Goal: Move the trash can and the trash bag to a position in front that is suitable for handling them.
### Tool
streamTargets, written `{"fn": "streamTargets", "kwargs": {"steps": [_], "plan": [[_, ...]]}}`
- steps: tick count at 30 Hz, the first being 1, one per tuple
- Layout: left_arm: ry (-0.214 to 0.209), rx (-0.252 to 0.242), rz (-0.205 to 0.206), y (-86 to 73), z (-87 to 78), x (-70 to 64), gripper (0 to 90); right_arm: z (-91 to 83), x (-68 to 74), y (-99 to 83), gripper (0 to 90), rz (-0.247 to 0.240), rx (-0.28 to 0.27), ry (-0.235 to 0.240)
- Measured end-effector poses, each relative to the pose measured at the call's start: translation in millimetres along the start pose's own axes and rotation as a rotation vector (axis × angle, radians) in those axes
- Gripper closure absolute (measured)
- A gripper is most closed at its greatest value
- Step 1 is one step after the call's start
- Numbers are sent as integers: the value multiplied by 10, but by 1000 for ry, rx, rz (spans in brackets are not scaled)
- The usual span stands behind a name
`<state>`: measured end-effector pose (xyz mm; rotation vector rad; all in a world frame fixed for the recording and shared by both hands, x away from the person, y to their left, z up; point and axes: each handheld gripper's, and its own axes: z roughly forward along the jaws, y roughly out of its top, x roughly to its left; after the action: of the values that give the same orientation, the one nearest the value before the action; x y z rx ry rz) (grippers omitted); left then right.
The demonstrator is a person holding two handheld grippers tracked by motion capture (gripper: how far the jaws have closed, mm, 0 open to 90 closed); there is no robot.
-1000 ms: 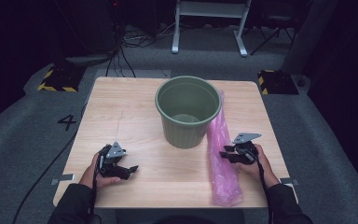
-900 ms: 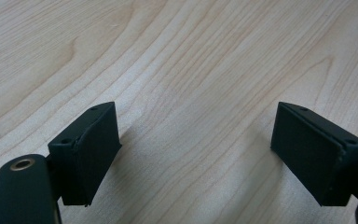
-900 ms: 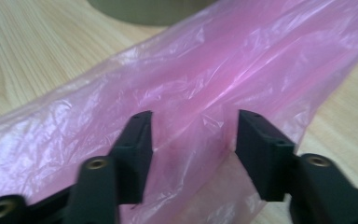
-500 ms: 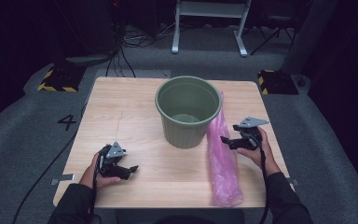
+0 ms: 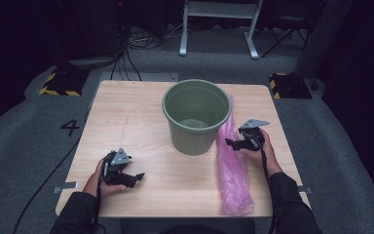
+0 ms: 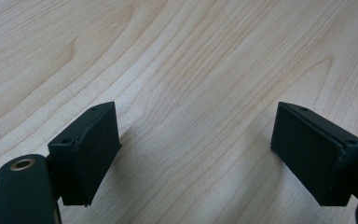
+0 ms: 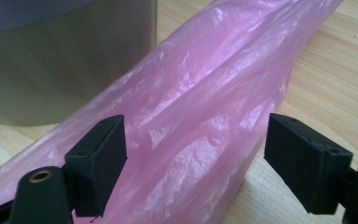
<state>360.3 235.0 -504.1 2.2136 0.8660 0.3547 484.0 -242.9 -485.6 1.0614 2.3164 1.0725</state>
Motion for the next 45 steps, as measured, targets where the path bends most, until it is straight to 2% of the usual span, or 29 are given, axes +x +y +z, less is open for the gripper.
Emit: {"fn": "streamTargets", "kwargs": {"steps": [5,9,18,19,24,27,28,29,31,32,34,35,36,38,40,42,45], "plan": [[0,0,0,0,0,0,152,68,5,-11,235,-6,23,-28],[1,0,0,0,0,-1,152,127,-19,-47,238,33,32,-14],[2,0,1,-1,-1,-1,152,168,-19,-75,243,44,45,-19],[3,-1,-1,-1,-1,-3,152,164,-16,-76,270,43,44,-17],[3,-1,-1,-2,-1,-3,152,127,-33,-79,550,39,29,-5],[3,-1,-1,-2,-1,-3,152,110,-80,-99,671,73,14,10],[3,-1,-1,-2,-1,-3,152,110,-80,-99,671,73,14,10],[3,-1,-1,-1,-1,-3,152,104,-109,-113,712,103,5,20],[3,-1,-1,-2,-1,-3,152,104,-111,-114,731,102,4,23],[3,-1,-1,-2,-1,-3,152,106,-112,-112,736,87,4,17],[3,-1,-1,-2,-1,-3,152,108,-113,-109,626,84,2,30],[3,-1,-1,-1,-1,-3,152,110,-111,-107,506,99,4,18],[3,-1,-1,-1,-1,-3,152,114,-110,-103,425,94,11,3],[3,-1,-1,-1,-1,-3,152,123,-93,-92,308,74,22,-21],[3,-1,-1,-1,-1,-3,152,119,-64,-71,267,65,4,-15],[3,-1,-1,-1,-1,-3,152,116,-20,-43,223,56,-9,12],[3,-1,-1,-1,-1,-3,152,168,53,-27,204,24,22,12]]}}
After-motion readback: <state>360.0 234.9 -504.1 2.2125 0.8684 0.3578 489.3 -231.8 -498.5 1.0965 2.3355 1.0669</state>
